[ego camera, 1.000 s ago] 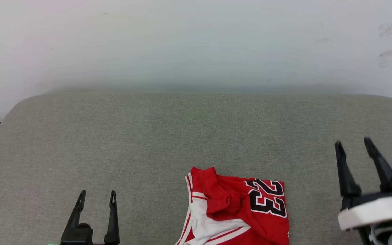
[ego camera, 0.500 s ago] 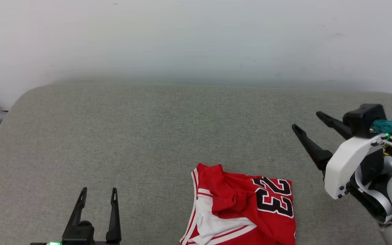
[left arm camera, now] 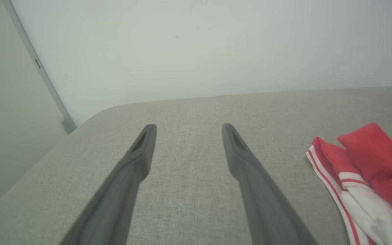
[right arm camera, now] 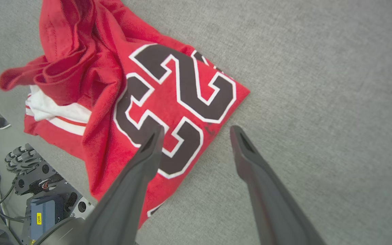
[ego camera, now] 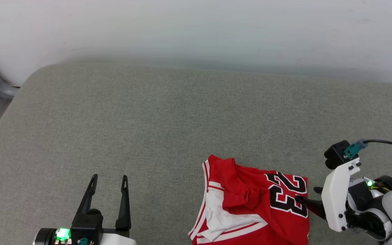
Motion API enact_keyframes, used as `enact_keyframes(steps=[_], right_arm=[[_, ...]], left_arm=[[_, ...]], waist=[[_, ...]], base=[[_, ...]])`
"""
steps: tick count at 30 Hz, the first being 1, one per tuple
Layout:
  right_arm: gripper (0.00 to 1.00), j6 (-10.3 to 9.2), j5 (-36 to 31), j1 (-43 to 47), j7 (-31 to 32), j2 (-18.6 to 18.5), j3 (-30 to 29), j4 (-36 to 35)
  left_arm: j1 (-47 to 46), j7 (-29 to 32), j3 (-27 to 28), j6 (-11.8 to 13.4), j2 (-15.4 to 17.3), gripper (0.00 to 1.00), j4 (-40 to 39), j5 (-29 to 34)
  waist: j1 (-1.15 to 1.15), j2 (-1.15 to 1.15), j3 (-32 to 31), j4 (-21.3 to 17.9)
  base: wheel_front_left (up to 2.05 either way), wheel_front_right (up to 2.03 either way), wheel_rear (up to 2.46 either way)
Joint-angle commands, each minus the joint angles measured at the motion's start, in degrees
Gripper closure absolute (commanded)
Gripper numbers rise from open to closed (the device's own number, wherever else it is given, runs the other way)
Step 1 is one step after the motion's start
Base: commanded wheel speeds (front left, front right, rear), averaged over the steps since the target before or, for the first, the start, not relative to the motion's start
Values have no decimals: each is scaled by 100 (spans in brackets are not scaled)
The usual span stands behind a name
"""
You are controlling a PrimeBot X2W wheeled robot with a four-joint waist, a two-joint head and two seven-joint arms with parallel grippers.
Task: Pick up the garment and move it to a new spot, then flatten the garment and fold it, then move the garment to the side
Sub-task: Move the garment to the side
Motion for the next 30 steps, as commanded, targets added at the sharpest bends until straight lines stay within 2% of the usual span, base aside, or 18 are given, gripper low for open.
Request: enact_keyframes(steps=[1,4,5,11,13,22,30], right_arm=[[0,-5,64,60,-63,58,28,85],[0,-5,57,163,-141,150,204,341],[0,-4,132,344,-273,343,587,790],[0,-1,168,364,-663,429,985,1059],[100,-2,190,232,-865,398,997,1064],[100,-6,156,-265,-1699,58,868,751],[100,-6,-51,-559,-1994,-457,867,204]], left_arm=[[-96,-13,1,-2,-19,0,5,14],[-173,-13,-19,-11,-33,0,27,14],[-261,-13,-39,-22,-45,0,60,23],[-292,-13,-29,-28,-40,0,101,16],[-289,-13,-18,-24,-35,0,118,10],[-215,-13,6,-5,-44,0,159,-6],[-51,-12,87,18,-36,0,118,-49]], waist=[[0,0,90,71],[0,0,183,128],[0,0,285,179],[0,0,304,173],[0,0,285,147],[0,0,174,28],[0,0,56,-398]], base=[[0,0,0],[0,0,0],[0,0,0],[0,0,0],[0,0,0],[0,0,0],[0,0,0]])
